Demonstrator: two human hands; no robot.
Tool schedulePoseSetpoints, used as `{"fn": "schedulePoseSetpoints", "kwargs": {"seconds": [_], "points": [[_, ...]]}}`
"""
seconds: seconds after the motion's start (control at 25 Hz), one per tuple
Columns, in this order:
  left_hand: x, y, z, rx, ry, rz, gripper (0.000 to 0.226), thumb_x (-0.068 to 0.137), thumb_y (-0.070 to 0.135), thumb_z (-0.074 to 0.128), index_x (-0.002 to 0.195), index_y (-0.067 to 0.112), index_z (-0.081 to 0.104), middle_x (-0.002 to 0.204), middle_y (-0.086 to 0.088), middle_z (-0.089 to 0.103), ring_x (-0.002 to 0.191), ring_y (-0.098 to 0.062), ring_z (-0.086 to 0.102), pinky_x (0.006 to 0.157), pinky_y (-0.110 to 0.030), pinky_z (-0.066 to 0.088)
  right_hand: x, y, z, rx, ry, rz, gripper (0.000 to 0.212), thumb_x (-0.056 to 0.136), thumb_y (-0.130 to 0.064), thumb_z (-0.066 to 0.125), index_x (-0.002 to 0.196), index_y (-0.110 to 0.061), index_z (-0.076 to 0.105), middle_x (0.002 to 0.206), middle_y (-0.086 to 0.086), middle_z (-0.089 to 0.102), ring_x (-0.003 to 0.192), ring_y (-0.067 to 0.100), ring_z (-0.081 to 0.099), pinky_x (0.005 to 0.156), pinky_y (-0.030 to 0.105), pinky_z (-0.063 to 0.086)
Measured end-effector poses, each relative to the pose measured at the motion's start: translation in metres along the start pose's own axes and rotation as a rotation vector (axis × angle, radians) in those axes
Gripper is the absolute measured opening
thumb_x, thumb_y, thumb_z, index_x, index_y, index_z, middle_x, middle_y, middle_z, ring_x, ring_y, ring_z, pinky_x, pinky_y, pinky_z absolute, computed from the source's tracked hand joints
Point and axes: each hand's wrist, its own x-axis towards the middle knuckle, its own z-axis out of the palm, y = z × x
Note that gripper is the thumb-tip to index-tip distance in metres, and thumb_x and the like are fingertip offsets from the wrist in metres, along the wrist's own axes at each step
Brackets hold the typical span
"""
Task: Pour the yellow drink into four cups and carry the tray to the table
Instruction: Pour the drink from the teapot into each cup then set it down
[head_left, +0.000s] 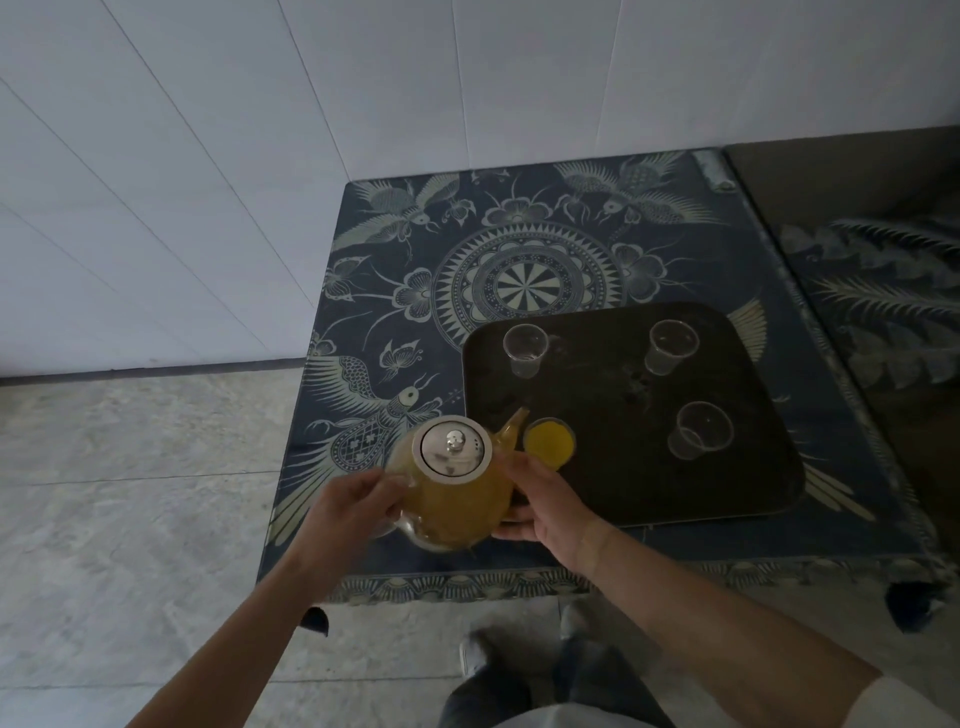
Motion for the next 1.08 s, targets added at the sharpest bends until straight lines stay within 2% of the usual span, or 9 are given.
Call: {"fn": "schedulePoseSetpoints", "kwargs": {"seconds": [0.12,0.32,0.52,0.76,1.08], "points": [[0.005,-0.001,-0.014,-0.006,-0.02,0.04,0.033,0.095,0.024,0.058,0.066,0.009,0.058,0.062,-0.006,0.048,0.06,-0.018,0.041,0.061,-0.028,0.038,-0.001,-0.008,0.011,-0.035,0.016,-0.051,0.056,0.09,-0.057,0.062,0.135,-0.027,0.051,0.126,0.004,0.062,0.111,0.034,0.067,0.096,0.053,0.057],[0.011,0.006,-0.029,-0.011,-0.01,0.107,0.036,0.095,0.023,0.057,0.061,0.014,0.054,0.059,-0.003,0.046,0.059,-0.017,0.041,0.06,-0.028,0.039,0.0,-0.029,0.027,-0.092,0.042,-0.11,0.056,0.093,-0.056,0.059,0.138,-0.025,0.049,0.13,0.007,0.061,0.113,0.036,0.066,0.097,0.055,0.055],[0.028,0.012,-0.041,-0.018,0.023,0.157,0.034,0.093,0.025,0.059,0.063,0.011,0.058,0.062,-0.006,0.049,0.063,-0.019,0.043,0.065,-0.035,0.041,0.008,-0.047,0.041,-0.116,0.073,-0.157,0.056,0.093,-0.061,0.057,0.137,-0.026,0.051,0.129,0.005,0.063,0.111,0.034,0.067,0.097,0.054,0.055],[0.055,0.02,-0.044,-0.013,0.068,0.175,0.037,0.092,0.023,0.061,0.055,0.018,0.058,0.061,-0.008,0.052,0.062,-0.02,0.045,0.065,-0.035,0.043,0.023,-0.067,0.042,-0.117,0.061,-0.154,0.058,0.093,-0.062,0.056,0.139,-0.027,0.05,0.132,0.007,0.061,0.114,0.035,0.065,0.1,0.054,0.053],[0.095,0.032,-0.038,0.023,0.103,0.139,0.036,0.091,0.018,0.061,0.055,0.013,0.054,0.058,-0.006,0.047,0.06,-0.019,0.041,0.061,-0.03,0.04,0.049,-0.087,0.032,-0.075,0.023,-0.116,0.059,0.095,-0.06,0.052,0.144,-0.028,0.044,0.132,0.006,0.059,0.118,0.034,0.062,0.104,0.053,0.05]]}}
